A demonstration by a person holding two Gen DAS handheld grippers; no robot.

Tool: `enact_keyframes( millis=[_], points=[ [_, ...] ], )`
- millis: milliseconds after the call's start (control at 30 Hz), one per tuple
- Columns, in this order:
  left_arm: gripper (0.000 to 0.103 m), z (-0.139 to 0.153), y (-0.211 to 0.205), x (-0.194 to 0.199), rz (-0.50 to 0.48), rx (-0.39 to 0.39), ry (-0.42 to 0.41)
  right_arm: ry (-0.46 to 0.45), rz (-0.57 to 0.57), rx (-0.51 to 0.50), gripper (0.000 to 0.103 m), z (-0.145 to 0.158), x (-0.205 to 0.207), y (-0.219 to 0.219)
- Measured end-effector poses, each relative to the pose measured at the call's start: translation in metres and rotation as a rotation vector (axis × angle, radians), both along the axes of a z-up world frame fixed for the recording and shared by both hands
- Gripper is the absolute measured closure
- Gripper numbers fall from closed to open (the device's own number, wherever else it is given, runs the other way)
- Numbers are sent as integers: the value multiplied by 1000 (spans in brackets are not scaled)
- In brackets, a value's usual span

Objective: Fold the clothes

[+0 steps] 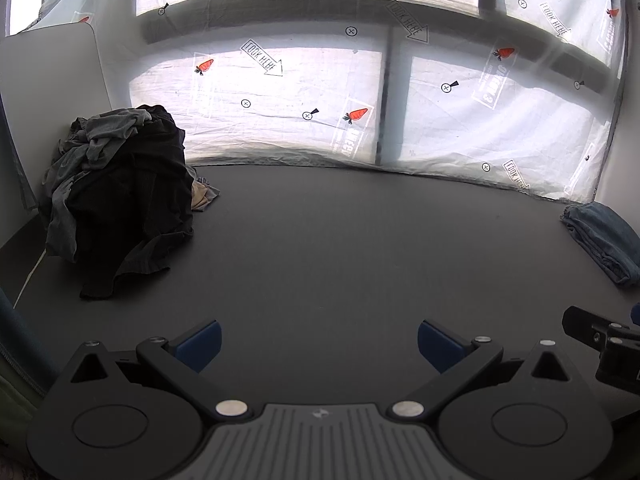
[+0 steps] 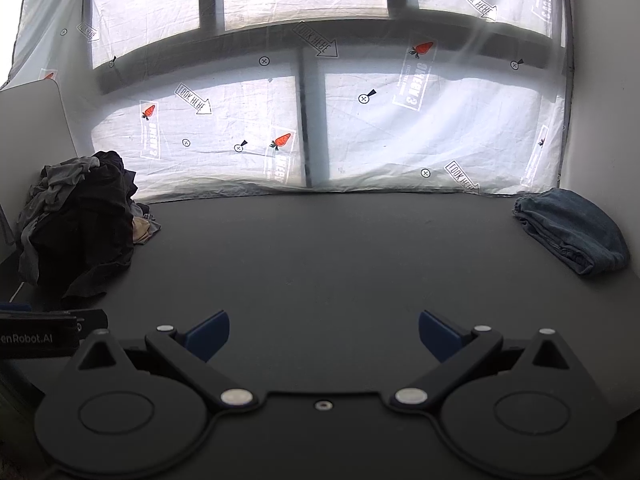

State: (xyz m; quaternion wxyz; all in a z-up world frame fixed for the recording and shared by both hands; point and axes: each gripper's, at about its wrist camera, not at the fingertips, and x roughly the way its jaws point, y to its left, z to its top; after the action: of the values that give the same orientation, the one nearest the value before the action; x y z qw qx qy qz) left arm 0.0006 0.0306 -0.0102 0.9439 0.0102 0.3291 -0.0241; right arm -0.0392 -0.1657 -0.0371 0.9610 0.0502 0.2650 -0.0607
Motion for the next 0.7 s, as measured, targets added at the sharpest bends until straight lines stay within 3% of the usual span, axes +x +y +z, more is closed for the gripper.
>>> enact_keyframes(
  millis=[700],
  points=[
    [0,3,-7,21,11,-15,14,-14,-37,2,1,3,10,-14]
  ],
)
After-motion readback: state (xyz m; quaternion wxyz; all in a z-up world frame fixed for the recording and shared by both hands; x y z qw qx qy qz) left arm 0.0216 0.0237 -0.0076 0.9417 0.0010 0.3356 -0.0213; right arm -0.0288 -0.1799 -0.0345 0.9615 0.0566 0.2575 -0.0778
